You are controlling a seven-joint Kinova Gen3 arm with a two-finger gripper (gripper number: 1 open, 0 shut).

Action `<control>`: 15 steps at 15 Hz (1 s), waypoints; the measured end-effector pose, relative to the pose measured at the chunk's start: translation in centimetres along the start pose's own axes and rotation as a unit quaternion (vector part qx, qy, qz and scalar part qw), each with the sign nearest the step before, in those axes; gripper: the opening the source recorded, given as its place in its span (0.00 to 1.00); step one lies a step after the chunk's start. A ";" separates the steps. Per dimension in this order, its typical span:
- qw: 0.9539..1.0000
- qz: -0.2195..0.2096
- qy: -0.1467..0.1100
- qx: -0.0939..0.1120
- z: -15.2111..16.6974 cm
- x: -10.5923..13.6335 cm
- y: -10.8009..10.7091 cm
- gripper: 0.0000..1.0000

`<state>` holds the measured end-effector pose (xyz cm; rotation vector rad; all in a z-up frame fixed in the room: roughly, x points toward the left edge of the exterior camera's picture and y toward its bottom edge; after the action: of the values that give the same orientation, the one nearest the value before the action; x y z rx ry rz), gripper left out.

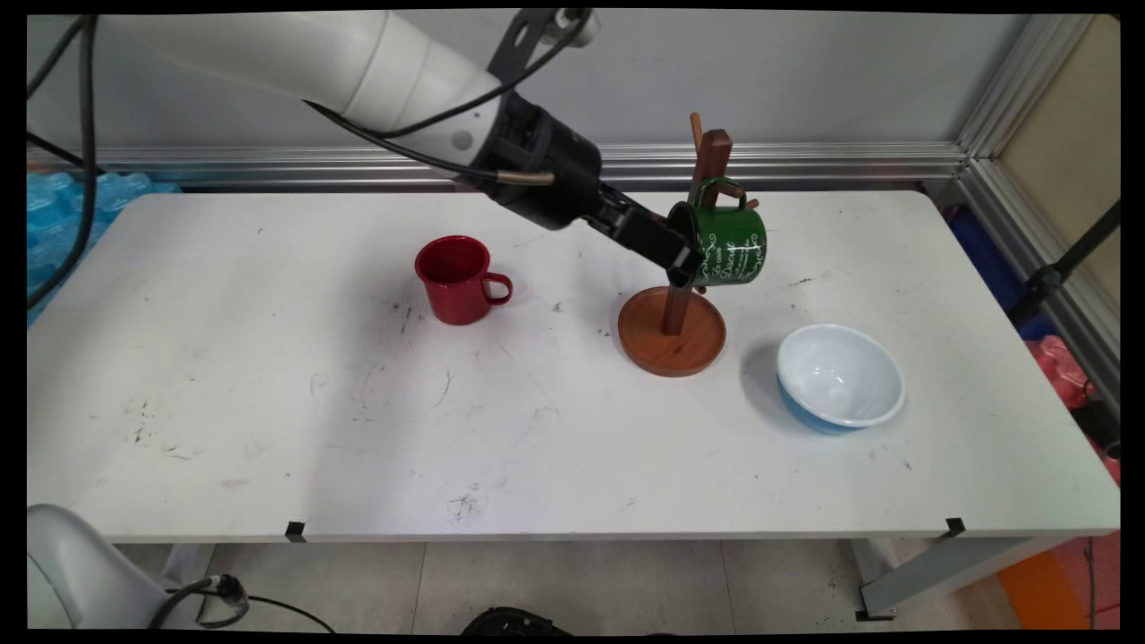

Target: Pick up the green mug from the rack

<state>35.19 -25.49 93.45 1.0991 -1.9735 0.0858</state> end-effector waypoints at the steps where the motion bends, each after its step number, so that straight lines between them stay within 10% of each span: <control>1: 1.000 -0.006 0.001 0.000 0.4 0.0 0.1 1.00; 15: 0.998 -0.057 0.020 -0.005 5.0 0.5 0.6 1.00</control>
<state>31.44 -27.61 90.82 1.1912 -1.8698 0.0363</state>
